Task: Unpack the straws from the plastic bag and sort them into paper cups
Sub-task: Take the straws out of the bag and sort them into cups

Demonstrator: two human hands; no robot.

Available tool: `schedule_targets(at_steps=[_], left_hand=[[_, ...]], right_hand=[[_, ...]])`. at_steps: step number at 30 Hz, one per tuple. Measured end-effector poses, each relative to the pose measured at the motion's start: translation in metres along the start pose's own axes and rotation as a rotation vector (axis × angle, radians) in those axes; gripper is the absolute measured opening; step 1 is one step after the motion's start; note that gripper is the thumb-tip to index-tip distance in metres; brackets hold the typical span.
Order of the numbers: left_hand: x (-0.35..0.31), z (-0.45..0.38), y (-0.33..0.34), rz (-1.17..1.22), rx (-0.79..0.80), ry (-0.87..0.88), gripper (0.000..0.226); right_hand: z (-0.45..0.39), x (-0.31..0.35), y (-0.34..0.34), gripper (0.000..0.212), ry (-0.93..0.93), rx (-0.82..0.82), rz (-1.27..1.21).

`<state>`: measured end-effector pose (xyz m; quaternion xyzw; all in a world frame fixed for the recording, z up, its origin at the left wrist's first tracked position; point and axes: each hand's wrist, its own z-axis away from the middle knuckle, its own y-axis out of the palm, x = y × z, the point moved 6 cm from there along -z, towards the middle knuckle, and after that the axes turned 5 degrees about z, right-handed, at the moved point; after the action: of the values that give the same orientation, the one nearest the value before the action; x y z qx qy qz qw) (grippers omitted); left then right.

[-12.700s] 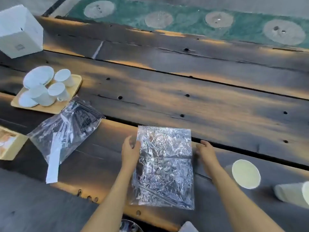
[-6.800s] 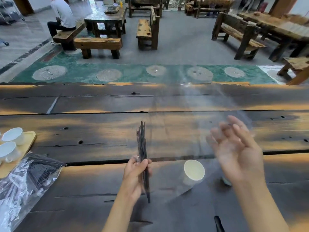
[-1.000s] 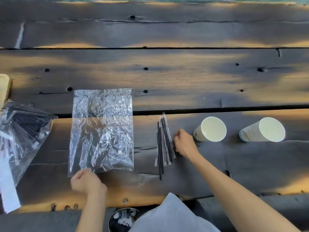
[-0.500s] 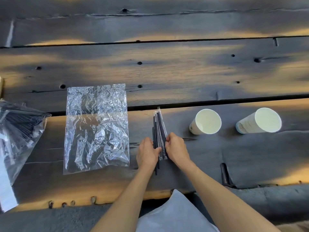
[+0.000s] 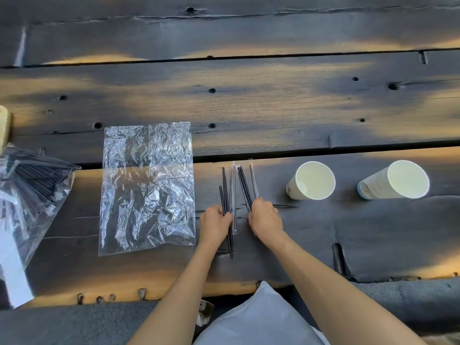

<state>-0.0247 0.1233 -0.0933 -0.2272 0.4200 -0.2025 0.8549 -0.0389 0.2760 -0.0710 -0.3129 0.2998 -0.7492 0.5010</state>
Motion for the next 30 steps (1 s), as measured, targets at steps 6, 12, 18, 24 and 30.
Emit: schedule_targets(at_steps=[6, 12, 18, 24, 30], left_hand=[[0.010, -0.004, 0.000, 0.164, 0.038, -0.042, 0.036], [0.008, 0.001, 0.004, 0.315, 0.131, -0.052, 0.010], [-0.018, 0.014, 0.010, 0.650, 0.303, -0.065, 0.017], [-0.044, 0.029, 0.008, 0.824, 0.402, -0.059, 0.018], [-0.051, 0.036, 0.006, 0.761, 0.375, -0.038, 0.020]], right_hand=[[-0.004, 0.001, -0.004, 0.016, 0.022, 0.083, 0.036], [0.001, -0.004, -0.009, 0.012, 0.000, 0.111, -0.060], [0.021, 0.005, -0.021, 0.009, -0.216, 0.311, -0.415], [0.040, 0.009, -0.031, 0.012, -0.349, 0.393, -0.299], [0.050, 0.012, -0.038, 0.032, -0.451, 0.296, -0.106]])
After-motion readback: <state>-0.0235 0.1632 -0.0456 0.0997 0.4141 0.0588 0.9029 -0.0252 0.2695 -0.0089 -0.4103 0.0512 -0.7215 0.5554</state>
